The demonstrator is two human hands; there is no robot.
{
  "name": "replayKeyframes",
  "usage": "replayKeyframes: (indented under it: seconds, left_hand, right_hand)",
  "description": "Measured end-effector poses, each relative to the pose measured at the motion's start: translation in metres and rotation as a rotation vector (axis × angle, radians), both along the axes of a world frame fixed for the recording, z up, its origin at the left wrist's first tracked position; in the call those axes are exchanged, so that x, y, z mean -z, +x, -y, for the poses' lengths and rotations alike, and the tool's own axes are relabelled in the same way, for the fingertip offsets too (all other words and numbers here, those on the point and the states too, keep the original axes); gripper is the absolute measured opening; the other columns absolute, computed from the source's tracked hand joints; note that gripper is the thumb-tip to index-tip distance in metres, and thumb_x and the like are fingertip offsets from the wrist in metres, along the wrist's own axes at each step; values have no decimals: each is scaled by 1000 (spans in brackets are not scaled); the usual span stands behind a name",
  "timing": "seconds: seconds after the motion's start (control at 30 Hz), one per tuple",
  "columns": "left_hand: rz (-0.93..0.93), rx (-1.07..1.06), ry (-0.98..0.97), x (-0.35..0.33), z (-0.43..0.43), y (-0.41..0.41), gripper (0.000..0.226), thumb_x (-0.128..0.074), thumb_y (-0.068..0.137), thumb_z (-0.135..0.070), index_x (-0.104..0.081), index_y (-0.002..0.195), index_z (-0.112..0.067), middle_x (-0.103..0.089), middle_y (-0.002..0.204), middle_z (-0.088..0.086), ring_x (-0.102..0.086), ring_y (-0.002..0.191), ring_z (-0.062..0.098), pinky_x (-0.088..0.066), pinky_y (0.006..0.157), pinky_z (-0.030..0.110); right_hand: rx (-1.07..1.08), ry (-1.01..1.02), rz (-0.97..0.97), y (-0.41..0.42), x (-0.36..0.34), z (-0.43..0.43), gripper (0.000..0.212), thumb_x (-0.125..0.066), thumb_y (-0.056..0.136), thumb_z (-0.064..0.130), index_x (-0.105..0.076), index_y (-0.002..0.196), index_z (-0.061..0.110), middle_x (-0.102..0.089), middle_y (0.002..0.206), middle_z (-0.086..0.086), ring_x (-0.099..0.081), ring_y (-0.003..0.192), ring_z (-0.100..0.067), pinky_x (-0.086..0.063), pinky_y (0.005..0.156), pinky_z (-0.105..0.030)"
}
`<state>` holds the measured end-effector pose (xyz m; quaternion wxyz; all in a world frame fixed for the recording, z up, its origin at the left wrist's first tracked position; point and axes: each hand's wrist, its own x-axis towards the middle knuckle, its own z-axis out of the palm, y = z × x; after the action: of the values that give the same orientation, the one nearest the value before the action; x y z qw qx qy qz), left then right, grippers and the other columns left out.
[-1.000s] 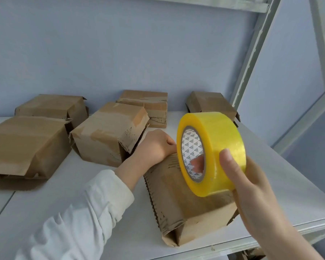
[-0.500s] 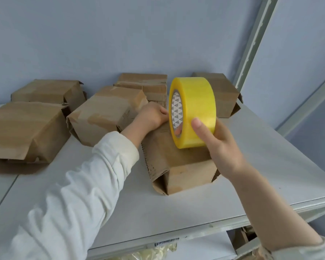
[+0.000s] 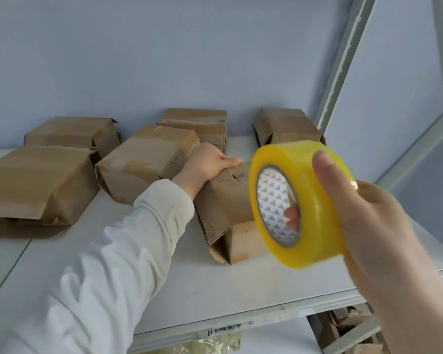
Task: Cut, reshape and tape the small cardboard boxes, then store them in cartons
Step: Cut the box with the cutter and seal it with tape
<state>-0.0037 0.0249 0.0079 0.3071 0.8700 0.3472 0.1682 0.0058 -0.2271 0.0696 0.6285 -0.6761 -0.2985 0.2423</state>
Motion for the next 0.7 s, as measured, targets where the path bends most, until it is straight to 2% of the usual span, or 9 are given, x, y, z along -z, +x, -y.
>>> replayKeyframes:
  seconds: [0.07,0.13,0.2,0.27,0.3,0.4,0.53,0.6,0.7]
  left_hand:
    - [-5,-7,-7,0,1,1,41,-62,85,-41,-64,62,-7,-47,52,0,-39,46,6,-27,47,21]
    - [-3,-18,-5,0,4,1,41,-61,85,-45,-71,78,-7,-57,60,3,-48,54,10,-32,50,22]
    - [-9,-26,6,0,4,0,46,-61,84,-48,-73,85,-3,-62,68,7,-53,60,13,-36,55,23]
    - [-21,-32,10,0,5,0,47,-60,85,-48,-73,88,-3,-65,72,10,-58,65,18,-39,59,25]
    - [-22,-34,10,1,5,0,48,-60,85,-48,-73,88,-2,-68,78,14,-61,72,23,-41,62,27]
    - [-21,-38,16,1,6,0,50,-59,85,-48,-73,90,0,-69,93,19,-64,89,30,-46,73,33]
    - [-66,10,53,1,5,-1,46,-56,87,-47,-71,100,-5,-69,102,13,-62,94,25,-46,79,32]
    - [-73,115,98,-9,7,-1,41,-53,90,-44,-63,118,-16,-61,124,4,-55,113,19,-41,89,28]
    - [-6,296,91,-33,15,9,49,-37,98,-42,-34,143,-25,-31,151,-3,-27,140,14,-22,112,29]
  right_hand:
    - [30,-58,44,-1,1,11,67,-54,27,89,-70,67,38,-71,70,-9,-69,75,-32,-53,83,-55]
    - [43,-111,50,-5,4,19,81,-50,16,95,-70,73,41,-71,70,-8,-69,73,-33,-53,81,-57]
    - [46,-149,23,-9,6,25,87,-52,21,94,-73,73,27,-70,68,-13,-68,72,-35,-54,81,-54]
    - [37,-175,-41,-11,8,31,80,-57,39,80,-67,65,5,-67,64,-18,-67,61,-29,-56,71,-38]
    - [29,-186,-84,-13,9,32,72,-55,44,70,-64,64,1,-66,61,-18,-64,54,-25,-56,60,-30]
    - [2,-199,-119,-19,9,34,73,-52,47,61,-62,78,-5,-67,59,-16,-62,48,-20,-52,48,-26]
    - [27,-217,-141,-21,8,34,63,-51,52,59,-63,71,0,-68,54,-8,-60,42,-13,-45,39,-18]
    - [37,-228,-138,-21,7,34,57,-50,55,58,-63,66,4,-67,52,-5,-59,40,-11,-44,39,-17]
    - [53,-238,-139,-22,5,32,50,-50,56,57,-61,56,9,-66,50,-3,-58,37,-9,-42,37,-16]
